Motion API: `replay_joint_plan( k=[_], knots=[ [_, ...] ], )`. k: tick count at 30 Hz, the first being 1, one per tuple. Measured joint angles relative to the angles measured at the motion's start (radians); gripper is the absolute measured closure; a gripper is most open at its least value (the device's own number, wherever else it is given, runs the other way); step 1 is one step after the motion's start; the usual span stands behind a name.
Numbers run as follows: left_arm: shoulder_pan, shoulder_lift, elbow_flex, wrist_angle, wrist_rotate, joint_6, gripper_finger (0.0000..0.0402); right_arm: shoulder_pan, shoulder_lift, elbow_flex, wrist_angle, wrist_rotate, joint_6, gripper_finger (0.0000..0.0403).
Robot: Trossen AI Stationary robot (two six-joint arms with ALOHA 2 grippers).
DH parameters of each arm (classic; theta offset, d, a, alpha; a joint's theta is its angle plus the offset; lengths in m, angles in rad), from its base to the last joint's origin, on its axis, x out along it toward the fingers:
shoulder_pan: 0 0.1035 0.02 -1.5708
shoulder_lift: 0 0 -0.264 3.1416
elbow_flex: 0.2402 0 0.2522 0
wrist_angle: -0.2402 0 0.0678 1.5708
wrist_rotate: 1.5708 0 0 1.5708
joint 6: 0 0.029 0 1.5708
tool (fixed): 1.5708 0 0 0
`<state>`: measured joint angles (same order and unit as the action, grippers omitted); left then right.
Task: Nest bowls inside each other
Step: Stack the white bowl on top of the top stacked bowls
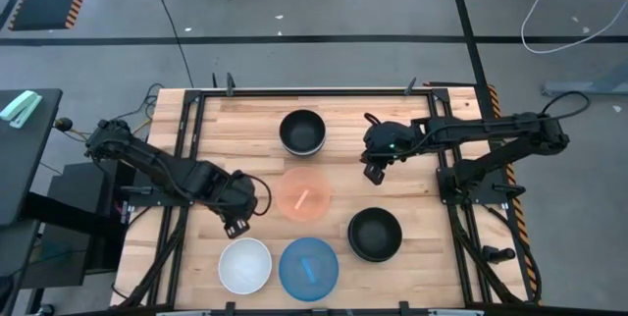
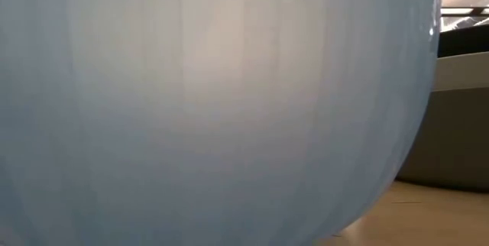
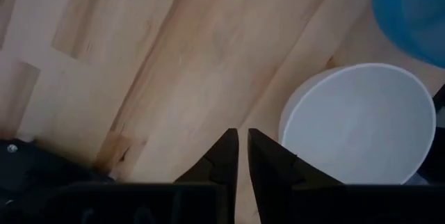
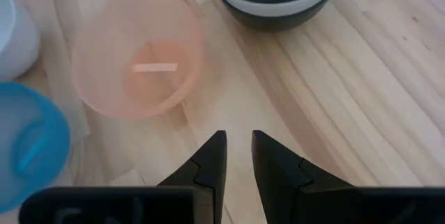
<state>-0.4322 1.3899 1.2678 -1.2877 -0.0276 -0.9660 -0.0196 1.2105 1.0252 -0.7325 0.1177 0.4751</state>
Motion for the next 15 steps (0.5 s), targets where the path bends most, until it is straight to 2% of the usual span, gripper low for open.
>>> replay_joint_plan(
  k=[10, 13, 15],
  knots=[
    [-0.041, 0.000, 0.000, 0.097, -0.009, -0.045, 0.0382, 0.008, -0.039, 0.000, -0.002, 0.000, 0.000, 0.0325],
    [-0.050, -0.002, -0.048, 0.139, 0.002, -0.064, 0.0385, 0.018, -0.039, 0.000, -0.002, 0.000, -0.001, 0.0325],
    [-0.056, -0.002, -0.106, 0.187, 0.052, -0.078, 0.0384, 0.025, -0.039, 0.000, -0.002, 0.000, -0.002, 0.0325]
  ],
)
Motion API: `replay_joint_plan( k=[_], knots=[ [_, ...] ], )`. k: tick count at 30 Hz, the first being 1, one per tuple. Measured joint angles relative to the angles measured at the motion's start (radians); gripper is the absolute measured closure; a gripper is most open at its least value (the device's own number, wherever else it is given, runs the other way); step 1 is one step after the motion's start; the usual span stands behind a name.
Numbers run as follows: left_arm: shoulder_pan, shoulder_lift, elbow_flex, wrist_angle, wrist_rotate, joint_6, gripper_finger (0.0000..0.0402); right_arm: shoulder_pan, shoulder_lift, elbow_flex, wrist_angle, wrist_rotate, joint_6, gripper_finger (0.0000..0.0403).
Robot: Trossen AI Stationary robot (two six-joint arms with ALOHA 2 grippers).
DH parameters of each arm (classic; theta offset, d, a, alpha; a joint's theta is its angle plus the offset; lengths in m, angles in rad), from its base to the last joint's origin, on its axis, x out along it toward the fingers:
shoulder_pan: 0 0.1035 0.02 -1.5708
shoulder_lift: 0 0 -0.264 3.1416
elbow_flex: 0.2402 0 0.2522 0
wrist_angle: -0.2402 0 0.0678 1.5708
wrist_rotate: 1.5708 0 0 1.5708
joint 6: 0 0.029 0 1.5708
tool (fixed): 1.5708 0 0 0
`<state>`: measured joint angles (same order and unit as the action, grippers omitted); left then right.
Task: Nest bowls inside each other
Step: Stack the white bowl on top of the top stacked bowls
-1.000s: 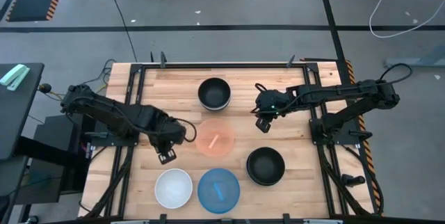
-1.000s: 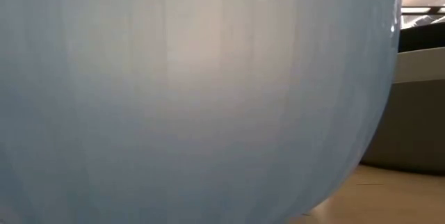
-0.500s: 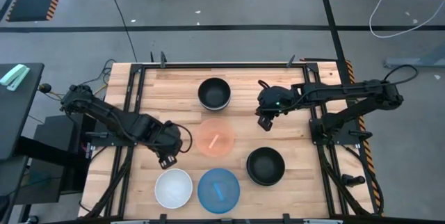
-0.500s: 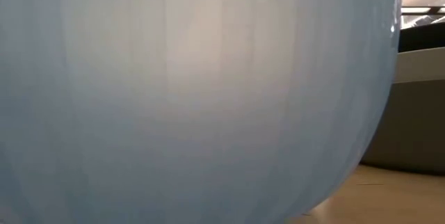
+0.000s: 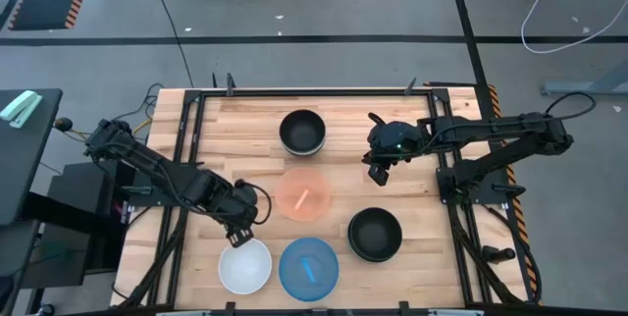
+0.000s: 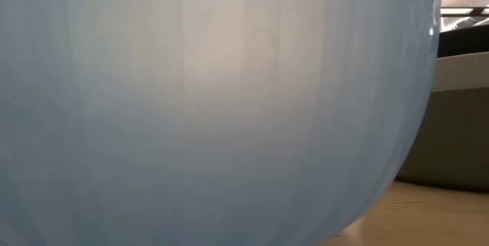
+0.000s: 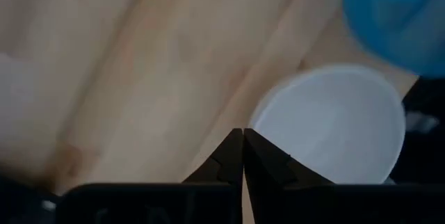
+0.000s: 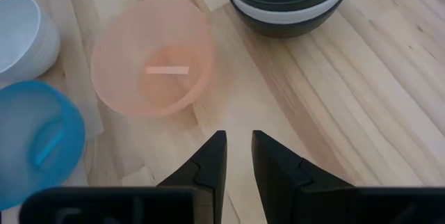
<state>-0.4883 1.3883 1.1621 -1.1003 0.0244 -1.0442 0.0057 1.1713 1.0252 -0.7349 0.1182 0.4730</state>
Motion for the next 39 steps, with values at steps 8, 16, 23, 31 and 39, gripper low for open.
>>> replay_joint_plan(
  k=[8, 16, 23, 31, 39],
  knots=[
    [-0.006, -0.002, -0.142, 0.227, 0.058, -0.027, 0.0356, 0.006, 0.000, 0.000, 0.000, 0.000, 0.003, 0.0325],
    [-0.011, -0.002, -0.206, 0.269, 0.112, -0.045, 0.0329, 0.006, 0.000, 0.000, 0.000, 0.001, 0.021, 0.0325],
    [-0.013, -0.001, -0.208, 0.316, 0.120, -0.045, 0.0316, 0.006, 0.000, 0.000, 0.000, 0.000, 0.022, 0.0325],
    [-0.021, 0.005, -0.212, 0.299, 0.119, -0.045, 0.0307, 0.006, 0.000, 0.000, 0.001, 0.000, 0.025, 0.0325],
    [-0.021, 0.005, -0.286, 0.369, 0.164, -0.087, 0.0307, 0.006, 0.000, 0.000, 0.002, 0.001, 0.030, 0.0325]
  ],
)
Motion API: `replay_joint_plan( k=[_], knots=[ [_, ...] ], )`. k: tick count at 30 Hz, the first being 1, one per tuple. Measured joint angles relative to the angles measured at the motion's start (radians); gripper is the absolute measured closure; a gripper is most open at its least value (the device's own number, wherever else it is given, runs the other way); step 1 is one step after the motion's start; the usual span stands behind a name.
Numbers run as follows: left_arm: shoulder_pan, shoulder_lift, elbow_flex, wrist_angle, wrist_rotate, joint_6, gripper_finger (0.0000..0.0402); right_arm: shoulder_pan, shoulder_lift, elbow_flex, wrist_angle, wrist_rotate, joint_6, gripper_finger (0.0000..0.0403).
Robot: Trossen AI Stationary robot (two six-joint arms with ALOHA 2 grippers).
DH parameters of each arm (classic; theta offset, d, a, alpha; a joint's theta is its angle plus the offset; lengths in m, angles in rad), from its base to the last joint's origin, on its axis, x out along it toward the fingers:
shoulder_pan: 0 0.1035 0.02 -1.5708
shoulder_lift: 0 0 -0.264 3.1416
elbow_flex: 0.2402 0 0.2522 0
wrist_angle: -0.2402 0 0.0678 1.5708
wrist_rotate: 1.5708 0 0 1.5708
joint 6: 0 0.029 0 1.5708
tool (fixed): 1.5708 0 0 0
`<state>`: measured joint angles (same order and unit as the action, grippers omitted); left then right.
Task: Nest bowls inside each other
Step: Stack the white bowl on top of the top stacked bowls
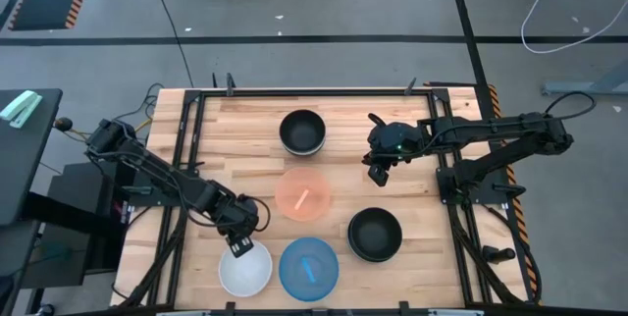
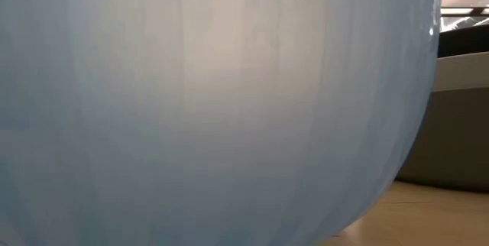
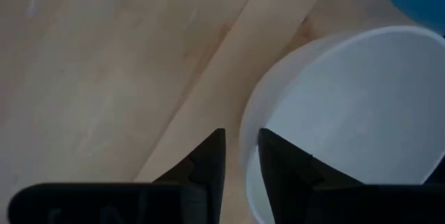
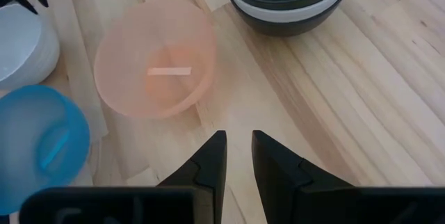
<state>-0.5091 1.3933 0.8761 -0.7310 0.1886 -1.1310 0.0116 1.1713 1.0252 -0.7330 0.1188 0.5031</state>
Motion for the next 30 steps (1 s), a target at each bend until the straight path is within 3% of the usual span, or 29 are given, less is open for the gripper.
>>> replay_joint_plan(
  k=[13, 21, 30],
  knots=[
    [0.000, 0.000, 0.000, 0.137, 0.058, -0.010, 0.0307, 0.000, 0.000, 0.000, -0.001, 0.000, 0.002, 0.0325],
    [-0.013, 0.000, 0.000, 0.011, 0.057, -0.016, 0.0301, 0.000, 0.000, 0.000, -0.001, 0.000, 0.002, 0.0325],
    [-0.012, 0.000, 0.000, 0.025, 0.041, -0.012, 0.0304, 0.000, 0.000, 0.000, -0.001, 0.000, 0.003, 0.0325]
  ],
)
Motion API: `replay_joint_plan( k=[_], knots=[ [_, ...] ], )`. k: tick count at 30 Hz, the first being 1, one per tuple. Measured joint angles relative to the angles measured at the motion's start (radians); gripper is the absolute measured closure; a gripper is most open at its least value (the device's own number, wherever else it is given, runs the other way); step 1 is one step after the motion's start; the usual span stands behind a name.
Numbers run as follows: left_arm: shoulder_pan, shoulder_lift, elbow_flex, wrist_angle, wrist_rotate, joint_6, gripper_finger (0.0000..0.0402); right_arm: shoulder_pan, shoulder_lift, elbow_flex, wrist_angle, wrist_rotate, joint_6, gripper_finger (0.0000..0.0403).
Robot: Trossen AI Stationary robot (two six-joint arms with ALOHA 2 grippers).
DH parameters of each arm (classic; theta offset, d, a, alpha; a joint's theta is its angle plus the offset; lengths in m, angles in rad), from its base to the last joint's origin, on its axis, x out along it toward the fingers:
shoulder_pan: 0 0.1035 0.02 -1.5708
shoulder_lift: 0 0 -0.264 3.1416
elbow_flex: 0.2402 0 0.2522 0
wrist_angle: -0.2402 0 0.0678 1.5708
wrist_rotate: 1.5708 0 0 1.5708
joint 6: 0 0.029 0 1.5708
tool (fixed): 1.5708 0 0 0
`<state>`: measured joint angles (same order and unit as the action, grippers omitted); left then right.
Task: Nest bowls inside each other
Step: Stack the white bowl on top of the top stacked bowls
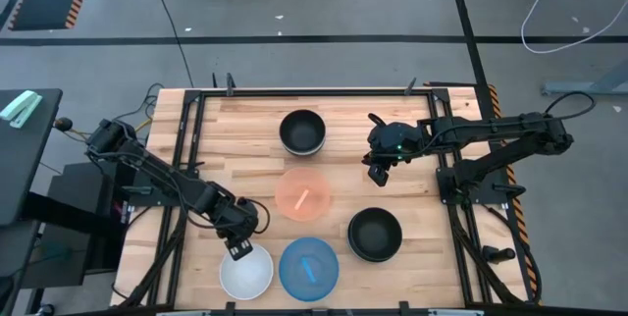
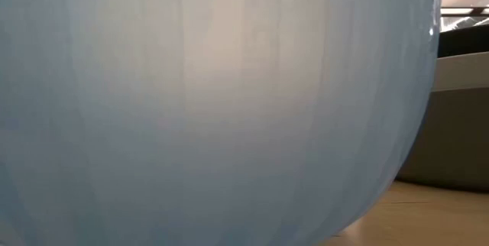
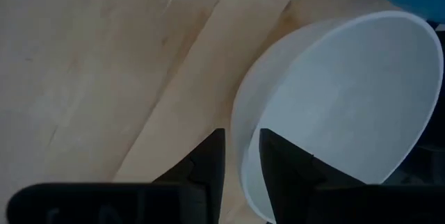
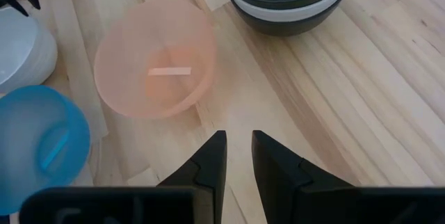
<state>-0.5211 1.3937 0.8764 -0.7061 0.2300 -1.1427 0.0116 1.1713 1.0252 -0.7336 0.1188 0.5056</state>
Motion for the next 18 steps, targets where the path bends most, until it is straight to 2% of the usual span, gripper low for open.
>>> replay_joint_plan(
  k=[6, 11, 18],
  knots=[
    [0.000, 0.049, 0.000, 0.006, 0.005, 0.007, 0.0306, 0.000, 0.000, 0.000, 0.001, 0.000, 0.001, 0.0325],
    [0.000, 0.103, 0.000, 0.049, 0.052, 0.033, 0.0307, 0.000, 0.000, 0.000, 0.001, 0.000, 0.014, 0.0325],
    [0.000, 0.113, 0.000, 0.087, 0.021, 0.036, 0.0315, 0.000, 0.000, 0.000, 0.002, 0.000, 0.015, 0.0325]
  ],
)
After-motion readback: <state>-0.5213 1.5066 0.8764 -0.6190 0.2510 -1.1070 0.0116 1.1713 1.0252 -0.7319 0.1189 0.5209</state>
